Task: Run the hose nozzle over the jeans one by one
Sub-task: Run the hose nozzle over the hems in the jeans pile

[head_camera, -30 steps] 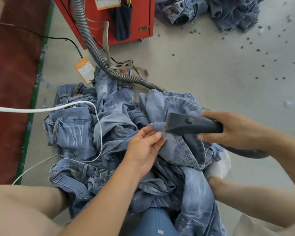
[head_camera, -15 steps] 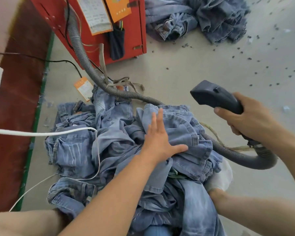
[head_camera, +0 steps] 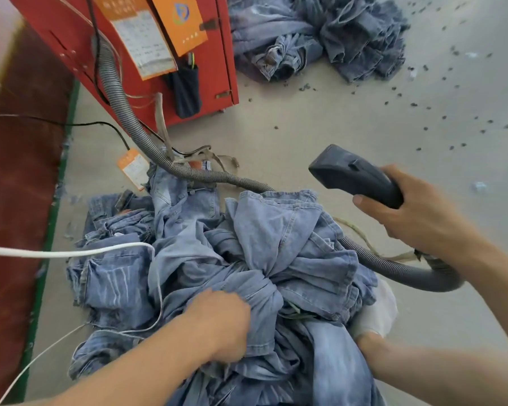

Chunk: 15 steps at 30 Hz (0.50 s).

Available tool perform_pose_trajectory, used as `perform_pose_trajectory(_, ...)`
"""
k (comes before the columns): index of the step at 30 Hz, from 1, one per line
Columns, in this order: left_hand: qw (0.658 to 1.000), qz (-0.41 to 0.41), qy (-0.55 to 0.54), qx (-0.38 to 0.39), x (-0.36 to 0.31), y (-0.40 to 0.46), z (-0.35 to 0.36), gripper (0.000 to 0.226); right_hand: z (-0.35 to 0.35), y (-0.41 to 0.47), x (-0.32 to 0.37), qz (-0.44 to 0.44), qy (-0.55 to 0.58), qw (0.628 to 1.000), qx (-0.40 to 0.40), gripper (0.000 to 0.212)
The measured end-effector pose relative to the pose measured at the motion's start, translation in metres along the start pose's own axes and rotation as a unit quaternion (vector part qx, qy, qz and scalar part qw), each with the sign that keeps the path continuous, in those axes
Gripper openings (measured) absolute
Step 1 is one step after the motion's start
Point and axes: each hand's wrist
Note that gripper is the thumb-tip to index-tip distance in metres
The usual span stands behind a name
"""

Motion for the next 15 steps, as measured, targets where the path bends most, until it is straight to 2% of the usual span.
perform_pose_trajectory(2, 0.990, -0.051, -0.047, -0.121, -0.013, 0.012, -0.036, 0.019, 0.002, 0.001, -0.002, -0.006, 0.006, 1.000, 0.007, 0.024)
perform_pose_trajectory(3, 0.981, -0.091, -0.093, -0.141, -0.011, 0.021, -0.052, 0.026, 0.004, 0.002, -0.003, -0.006, 0.006, 1.000, 0.012, 0.024)
perform_pose_trajectory(4, 0.976, -0.128, -0.115, -0.131, -0.004, 0.034, -0.067, 0.032, 0.005, 0.002, -0.005, -0.005, 0.006, 1.000, 0.015, 0.025)
perform_pose_trajectory(7, 0.985, -0.168, -0.019, -0.011, 0.003, 0.070, -0.083, 0.036, 0.007, 0.005, -0.008, -0.002, -0.001, 1.000, 0.022, 0.026)
perform_pose_trajectory(9, 0.990, -0.098, 0.098, 0.026, -0.013, 0.072, -0.053, 0.033, 0.007, 0.009, -0.008, -0.002, -0.004, 1.000, 0.025, 0.025)
perform_pose_trajectory(11, 0.967, -0.024, 0.231, 0.106, -0.032, 0.062, -0.011, 0.031, 0.005, 0.012, -0.006, 0.003, 0.002, 1.000, 0.022, 0.022)
perform_pose_trajectory(13, 0.971, -0.008, 0.180, 0.159, -0.028, 0.054, -0.001, 0.030, 0.003, 0.013, -0.003, 0.004, 0.012, 1.000, 0.016, 0.019)
perform_pose_trajectory(14, 0.984, -0.016, 0.118, 0.134, -0.018, 0.057, -0.013, 0.029, 0.002, 0.014, -0.001, 0.004, 0.018, 1.000, 0.013, 0.019)
perform_pose_trajectory(15, 0.995, -0.062, 0.043, 0.067, -0.007, 0.063, -0.038, 0.027, 0.001, 0.015, 0.000, 0.006, 0.025, 1.000, 0.010, 0.019)
Point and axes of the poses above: each hand's wrist, its own y-axis towards the middle knuckle, its own z-axis out of the palm, x = y × z, and after that the axes turned 9 degrees about z, right-handed
